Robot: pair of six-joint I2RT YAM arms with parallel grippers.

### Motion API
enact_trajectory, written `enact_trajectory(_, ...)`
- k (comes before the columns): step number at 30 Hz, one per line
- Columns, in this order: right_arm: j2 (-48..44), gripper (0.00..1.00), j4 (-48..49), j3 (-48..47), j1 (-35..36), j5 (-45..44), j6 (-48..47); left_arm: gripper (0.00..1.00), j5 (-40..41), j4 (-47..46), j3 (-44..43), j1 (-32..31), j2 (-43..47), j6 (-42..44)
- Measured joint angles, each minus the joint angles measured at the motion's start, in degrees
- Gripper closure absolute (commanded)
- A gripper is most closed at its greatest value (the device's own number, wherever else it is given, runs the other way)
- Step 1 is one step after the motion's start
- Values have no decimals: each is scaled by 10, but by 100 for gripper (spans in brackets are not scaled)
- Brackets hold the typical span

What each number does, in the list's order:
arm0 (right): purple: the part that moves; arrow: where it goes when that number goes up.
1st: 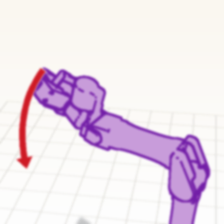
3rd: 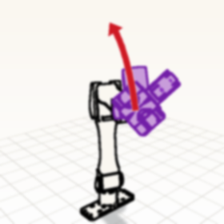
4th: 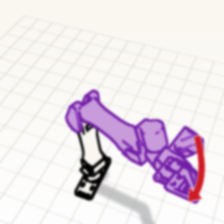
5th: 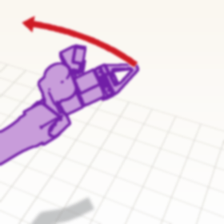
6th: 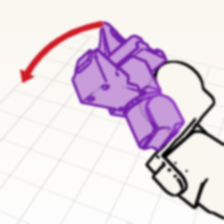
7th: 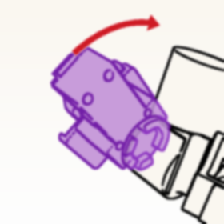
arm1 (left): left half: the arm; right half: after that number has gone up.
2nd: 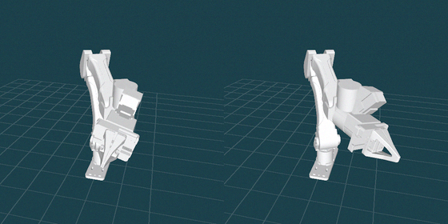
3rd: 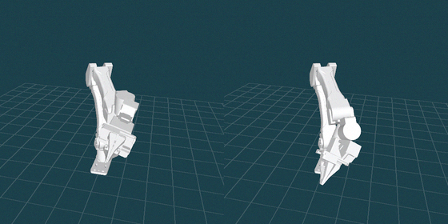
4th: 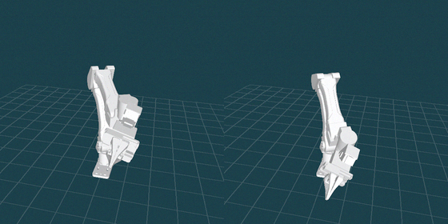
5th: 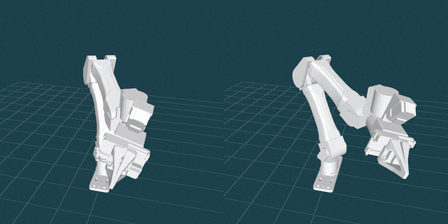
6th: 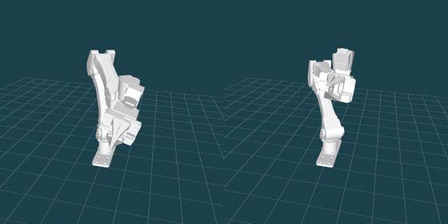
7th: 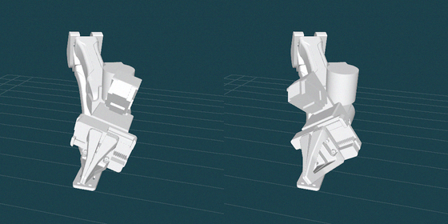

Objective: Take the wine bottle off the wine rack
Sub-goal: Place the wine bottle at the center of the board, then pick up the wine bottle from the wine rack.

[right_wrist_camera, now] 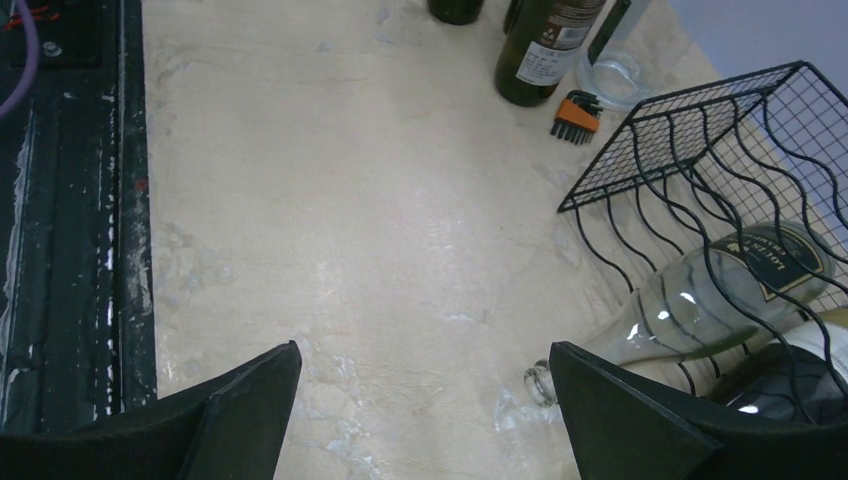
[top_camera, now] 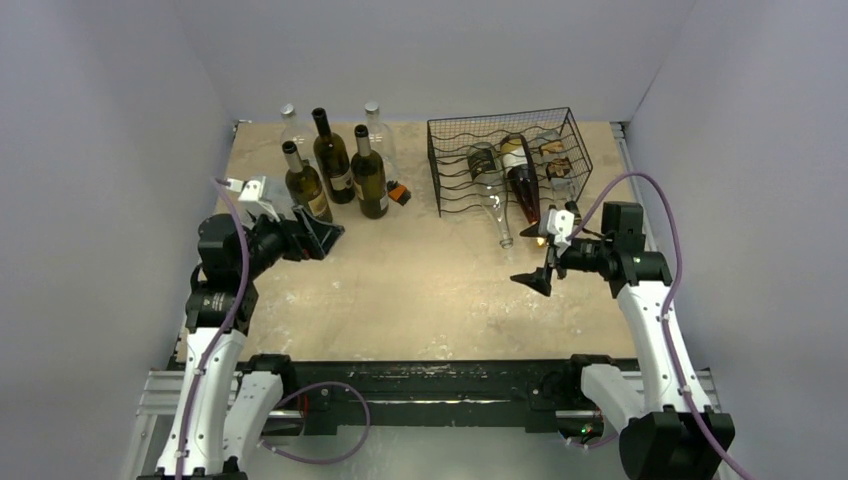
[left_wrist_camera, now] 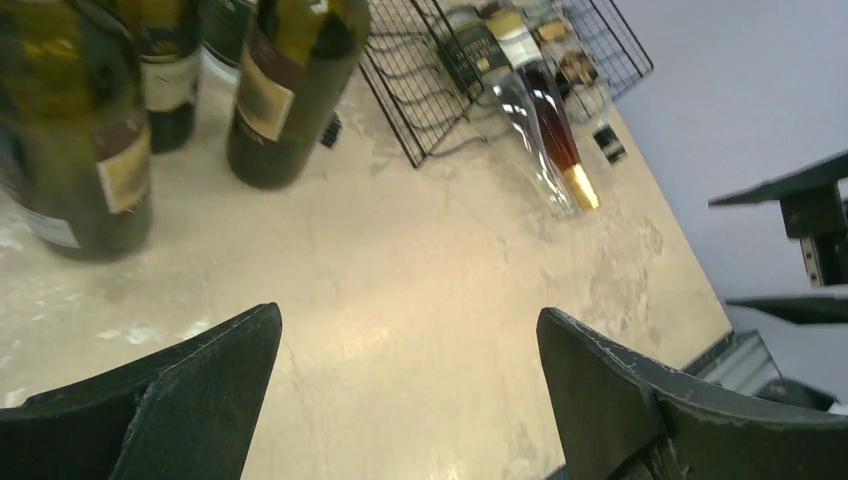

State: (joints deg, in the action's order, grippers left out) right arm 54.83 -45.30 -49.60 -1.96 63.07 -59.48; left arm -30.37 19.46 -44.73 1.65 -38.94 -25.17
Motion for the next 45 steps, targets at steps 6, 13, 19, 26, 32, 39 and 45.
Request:
enact_trajectory(6, -39, 1, 85, 18, -4, -37, 121, 0, 0, 33, 22, -83, 20, 42)
enact_trajectory(13, -42, 1, 166, 34, -18, -82, 236, 0, 21, 63, 45, -89, 71, 75)
enact_trajectory(19, -42, 1, 210, 42, -19, -116, 301, 0, 42, 73, 48, -89, 102, 93)
enact_trajectory(26, -42, 1, 244, 51, -19, -153, 356, 0, 47, 85, 49, -89, 101, 98)
enact_trajectory(32, -34, 1, 254, 55, -19, -165, 384, 0, 47, 85, 50, -89, 101, 98)
enact_trajectory(39, 0, 1, 256, 55, -19, -172, 396, 0, 47, 85, 50, -89, 101, 98)
enact_trajectory(45, 10, 1, 255, 55, -19, -176, 398, 0, 47, 85, 50, -89, 101, 98)
